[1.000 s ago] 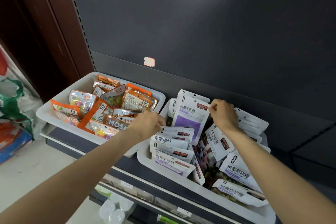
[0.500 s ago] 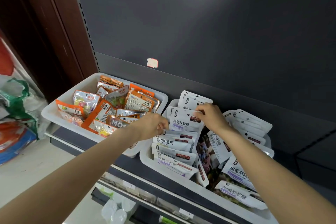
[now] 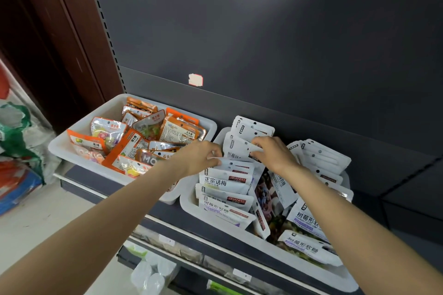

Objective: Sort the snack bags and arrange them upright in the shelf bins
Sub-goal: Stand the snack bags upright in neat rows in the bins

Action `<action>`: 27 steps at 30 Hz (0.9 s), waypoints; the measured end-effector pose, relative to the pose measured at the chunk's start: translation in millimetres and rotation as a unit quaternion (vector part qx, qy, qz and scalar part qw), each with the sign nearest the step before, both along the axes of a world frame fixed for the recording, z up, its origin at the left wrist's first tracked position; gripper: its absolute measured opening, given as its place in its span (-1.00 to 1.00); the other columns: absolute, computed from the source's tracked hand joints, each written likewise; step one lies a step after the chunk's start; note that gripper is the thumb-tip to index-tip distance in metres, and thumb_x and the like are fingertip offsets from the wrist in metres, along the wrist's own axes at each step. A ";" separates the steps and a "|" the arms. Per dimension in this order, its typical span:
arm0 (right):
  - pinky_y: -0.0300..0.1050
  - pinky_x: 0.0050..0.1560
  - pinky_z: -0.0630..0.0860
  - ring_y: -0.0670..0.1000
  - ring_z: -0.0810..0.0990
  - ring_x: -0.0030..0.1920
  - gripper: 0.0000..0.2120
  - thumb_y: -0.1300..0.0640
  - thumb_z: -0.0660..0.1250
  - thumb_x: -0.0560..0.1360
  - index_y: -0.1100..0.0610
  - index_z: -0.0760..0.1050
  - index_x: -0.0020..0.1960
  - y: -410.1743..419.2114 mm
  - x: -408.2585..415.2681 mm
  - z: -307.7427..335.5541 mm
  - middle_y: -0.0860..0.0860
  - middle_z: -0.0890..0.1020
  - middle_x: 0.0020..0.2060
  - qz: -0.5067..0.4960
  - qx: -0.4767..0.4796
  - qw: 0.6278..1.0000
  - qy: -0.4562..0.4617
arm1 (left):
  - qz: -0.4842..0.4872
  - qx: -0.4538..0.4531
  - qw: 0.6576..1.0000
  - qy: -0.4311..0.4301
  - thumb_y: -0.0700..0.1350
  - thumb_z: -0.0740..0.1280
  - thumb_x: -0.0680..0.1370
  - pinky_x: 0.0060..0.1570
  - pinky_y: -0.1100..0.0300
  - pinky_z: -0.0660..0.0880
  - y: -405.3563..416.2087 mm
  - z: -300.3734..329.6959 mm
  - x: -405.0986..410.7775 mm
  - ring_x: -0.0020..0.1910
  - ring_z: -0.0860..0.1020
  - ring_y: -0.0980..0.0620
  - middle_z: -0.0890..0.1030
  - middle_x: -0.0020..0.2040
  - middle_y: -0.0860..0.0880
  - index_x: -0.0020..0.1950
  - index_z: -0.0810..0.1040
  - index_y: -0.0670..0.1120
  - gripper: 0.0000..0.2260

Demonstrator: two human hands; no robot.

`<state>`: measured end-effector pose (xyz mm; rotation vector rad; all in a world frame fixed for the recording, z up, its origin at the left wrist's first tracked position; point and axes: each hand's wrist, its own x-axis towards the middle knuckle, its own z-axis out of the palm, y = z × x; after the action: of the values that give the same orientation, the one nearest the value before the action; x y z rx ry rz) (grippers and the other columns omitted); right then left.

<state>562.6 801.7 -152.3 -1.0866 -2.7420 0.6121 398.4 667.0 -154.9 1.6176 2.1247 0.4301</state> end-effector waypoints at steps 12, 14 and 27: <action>-0.30 0.16 0.36 0.02 0.56 0.20 -0.69 0.26 0.11 0.59 0.23 0.63 0.08 5.5 24.2 23.5 0.09 0.63 0.13 -0.021 -0.032 0.999 0.009 | 0.010 0.002 1.000 -0.028 -0.07 0.29 0.58 0.15 0.15 0.46 9.1 1.2 11.2 0.12 0.54 0.00 0.60 0.16 -0.02 0.14 0.57 -0.06 -0.82; -0.16 0.31 0.32 -0.01 0.46 0.32 -0.61 0.31 0.04 0.59 0.12 0.62 0.13 5.7 26.4 23.4 0.03 0.58 0.24 -0.004 -0.048 0.999 -0.006 | -0.023 -0.012 0.999 -0.043 -0.08 0.28 0.59 0.10 0.25 0.40 5.4 4.3 14.1 0.08 0.51 0.06 0.59 0.12 0.00 0.18 0.58 -0.06 -0.79; -0.06 -0.02 0.48 0.06 0.55 0.07 -0.72 0.30 0.29 0.53 -0.01 0.65 0.06 4.8 17.9 25.0 0.01 0.56 0.05 0.037 0.101 0.994 0.021 | -0.079 -0.070 0.990 -0.099 -0.18 0.23 0.59 0.09 0.17 0.40 -22.7 20.4 16.5 0.01 0.52 0.10 0.62 -0.05 0.03 -0.05 0.59 -0.10 -0.86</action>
<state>580.5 806.4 -127.4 -0.9196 -2.7461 0.3511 414.9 644.3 -134.5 1.5788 1.8251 0.3664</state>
